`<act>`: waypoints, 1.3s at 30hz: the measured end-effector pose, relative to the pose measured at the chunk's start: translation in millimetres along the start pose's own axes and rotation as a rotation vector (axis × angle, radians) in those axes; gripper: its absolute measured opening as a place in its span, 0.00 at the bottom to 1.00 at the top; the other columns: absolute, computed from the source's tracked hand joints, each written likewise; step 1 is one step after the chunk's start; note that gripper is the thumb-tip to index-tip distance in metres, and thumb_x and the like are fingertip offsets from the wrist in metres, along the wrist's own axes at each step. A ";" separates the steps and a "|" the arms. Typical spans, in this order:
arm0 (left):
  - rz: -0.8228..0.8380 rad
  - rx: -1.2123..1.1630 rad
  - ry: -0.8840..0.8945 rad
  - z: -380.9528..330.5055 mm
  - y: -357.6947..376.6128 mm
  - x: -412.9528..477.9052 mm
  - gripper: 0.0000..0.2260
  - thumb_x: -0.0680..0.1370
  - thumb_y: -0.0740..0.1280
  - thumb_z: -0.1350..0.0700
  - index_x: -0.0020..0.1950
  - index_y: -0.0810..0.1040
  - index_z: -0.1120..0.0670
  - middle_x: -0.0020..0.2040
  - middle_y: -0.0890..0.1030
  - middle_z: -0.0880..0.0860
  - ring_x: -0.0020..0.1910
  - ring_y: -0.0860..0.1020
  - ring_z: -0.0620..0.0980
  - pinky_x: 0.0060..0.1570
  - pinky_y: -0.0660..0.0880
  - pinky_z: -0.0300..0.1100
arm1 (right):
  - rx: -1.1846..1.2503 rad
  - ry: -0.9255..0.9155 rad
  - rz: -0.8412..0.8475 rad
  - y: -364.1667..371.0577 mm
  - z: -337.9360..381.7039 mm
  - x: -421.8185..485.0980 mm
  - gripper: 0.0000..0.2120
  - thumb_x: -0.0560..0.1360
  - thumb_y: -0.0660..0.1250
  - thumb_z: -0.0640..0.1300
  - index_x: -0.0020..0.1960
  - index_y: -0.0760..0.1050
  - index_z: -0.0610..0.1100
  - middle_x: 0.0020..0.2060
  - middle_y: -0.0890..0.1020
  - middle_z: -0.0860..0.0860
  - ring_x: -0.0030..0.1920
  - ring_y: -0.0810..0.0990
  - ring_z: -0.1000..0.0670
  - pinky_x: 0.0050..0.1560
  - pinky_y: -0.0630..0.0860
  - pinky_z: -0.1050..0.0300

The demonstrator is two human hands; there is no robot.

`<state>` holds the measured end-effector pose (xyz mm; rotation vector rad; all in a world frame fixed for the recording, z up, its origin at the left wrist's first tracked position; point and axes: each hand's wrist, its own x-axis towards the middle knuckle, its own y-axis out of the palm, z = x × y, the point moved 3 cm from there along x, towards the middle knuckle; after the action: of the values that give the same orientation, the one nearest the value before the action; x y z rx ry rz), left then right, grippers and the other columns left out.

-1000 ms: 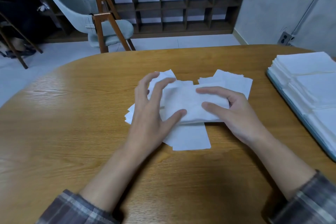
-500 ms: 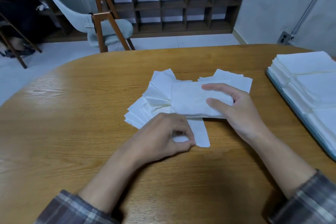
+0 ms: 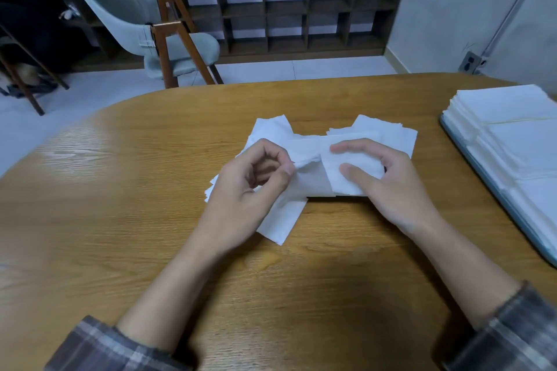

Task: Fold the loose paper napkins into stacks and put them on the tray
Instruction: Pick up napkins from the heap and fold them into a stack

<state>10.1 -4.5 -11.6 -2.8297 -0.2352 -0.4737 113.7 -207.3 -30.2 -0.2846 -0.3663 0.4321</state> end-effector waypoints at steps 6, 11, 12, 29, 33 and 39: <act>-0.076 0.060 -0.008 3.4 3.0 -1.5 0.06 0.83 0.69 0.63 0.47 0.78 0.55 0.36 0.78 0.40 0.35 0.73 0.40 0.35 0.65 0.30 | 0.031 -0.051 0.132 11.5 13.9 -9.6 0.08 0.75 0.76 0.51 0.53 0.84 0.53 0.50 0.86 0.63 0.56 0.82 0.61 0.57 0.71 0.70; -0.037 0.069 -0.037 6.4 6.5 -0.7 0.02 0.81 0.73 0.58 0.51 0.81 0.55 0.39 0.82 0.43 0.35 0.75 0.38 0.35 0.66 0.30 | 0.053 0.014 0.071 16.7 10.1 -9.5 0.08 0.72 0.77 0.52 0.44 0.84 0.49 0.43 0.86 0.60 0.48 0.82 0.61 0.52 0.71 0.69; -0.015 0.033 -0.067 6.7 7.3 -1.0 0.05 0.80 0.74 0.57 0.54 0.81 0.54 0.40 0.82 0.43 0.35 0.76 0.39 0.36 0.68 0.31 | 0.075 0.006 0.073 15.8 11.2 -9.2 0.07 0.73 0.77 0.50 0.44 0.84 0.46 0.41 0.85 0.59 0.46 0.81 0.60 0.51 0.71 0.68; -0.232 -0.044 -0.225 12.4 -17.3 5.7 0.03 0.78 0.76 0.59 0.52 0.87 0.56 0.46 0.89 0.49 0.44 0.85 0.42 0.45 0.79 0.34 | 0.346 0.258 0.065 4.3 1.8 -3.4 0.11 0.79 0.72 0.45 0.58 0.84 0.41 0.58 0.87 0.46 0.61 0.85 0.41 0.73 0.73 0.36; -0.098 0.006 -0.218 10.8 -15.3 5.4 0.02 0.78 0.76 0.58 0.50 0.88 0.55 0.47 0.89 0.47 0.48 0.85 0.42 0.47 0.77 0.34 | 0.354 0.274 0.168 10.4 7.5 -5.1 0.13 0.79 0.71 0.44 0.64 0.82 0.46 0.60 0.87 0.48 0.62 0.85 0.44 0.69 0.76 0.43; -0.033 0.062 -0.238 16.3 -11.9 4.3 0.03 0.78 0.77 0.58 0.51 0.89 0.53 0.48 0.89 0.45 0.50 0.86 0.45 0.50 0.80 0.44 | 0.274 0.260 0.230 17.0 8.9 -7.9 0.22 0.74 0.74 0.50 0.67 0.78 0.59 0.59 0.85 0.53 0.62 0.83 0.51 0.64 0.77 0.51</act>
<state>16.6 12.0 -22.4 -2.8214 -0.3368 -0.1320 97.5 -194.3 -30.3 -0.1132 -0.0175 0.6563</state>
